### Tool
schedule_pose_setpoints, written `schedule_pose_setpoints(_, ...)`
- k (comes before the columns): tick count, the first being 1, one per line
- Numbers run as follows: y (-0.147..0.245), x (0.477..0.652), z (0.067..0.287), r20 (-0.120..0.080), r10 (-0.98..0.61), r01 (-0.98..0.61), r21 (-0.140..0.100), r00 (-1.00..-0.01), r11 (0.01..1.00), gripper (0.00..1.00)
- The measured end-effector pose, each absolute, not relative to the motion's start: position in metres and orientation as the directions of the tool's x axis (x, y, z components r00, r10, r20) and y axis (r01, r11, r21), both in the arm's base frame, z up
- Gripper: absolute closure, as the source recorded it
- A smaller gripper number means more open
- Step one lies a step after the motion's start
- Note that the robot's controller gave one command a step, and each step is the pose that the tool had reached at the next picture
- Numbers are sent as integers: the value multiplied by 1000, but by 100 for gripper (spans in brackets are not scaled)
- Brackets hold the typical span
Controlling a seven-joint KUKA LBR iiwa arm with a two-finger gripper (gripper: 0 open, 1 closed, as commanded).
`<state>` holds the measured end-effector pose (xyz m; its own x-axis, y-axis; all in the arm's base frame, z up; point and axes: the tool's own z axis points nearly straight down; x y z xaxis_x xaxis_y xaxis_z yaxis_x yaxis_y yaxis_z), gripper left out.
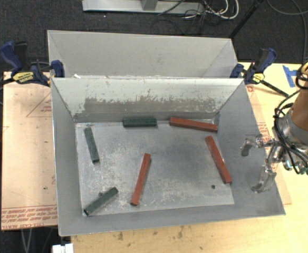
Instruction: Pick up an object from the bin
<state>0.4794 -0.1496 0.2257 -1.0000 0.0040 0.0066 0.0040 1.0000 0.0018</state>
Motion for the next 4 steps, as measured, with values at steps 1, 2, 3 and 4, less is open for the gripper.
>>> schedule_pose_setpoints(1, -149, 481, 229, -1, 0, 0, 0, -1000, 1000, 0)
schedule_pose_setpoints(2, -150, 498, 153, -7, 412, 412, 2, -911, 911, 0)
schedule_pose_setpoints(3, -146, 506, 121, 2, 570, 570, 0, -822, 822, 0)
schedule_pose_setpoints(4, -152, 527, 133, -3, 582, 582, 2, -813, 813, 0)
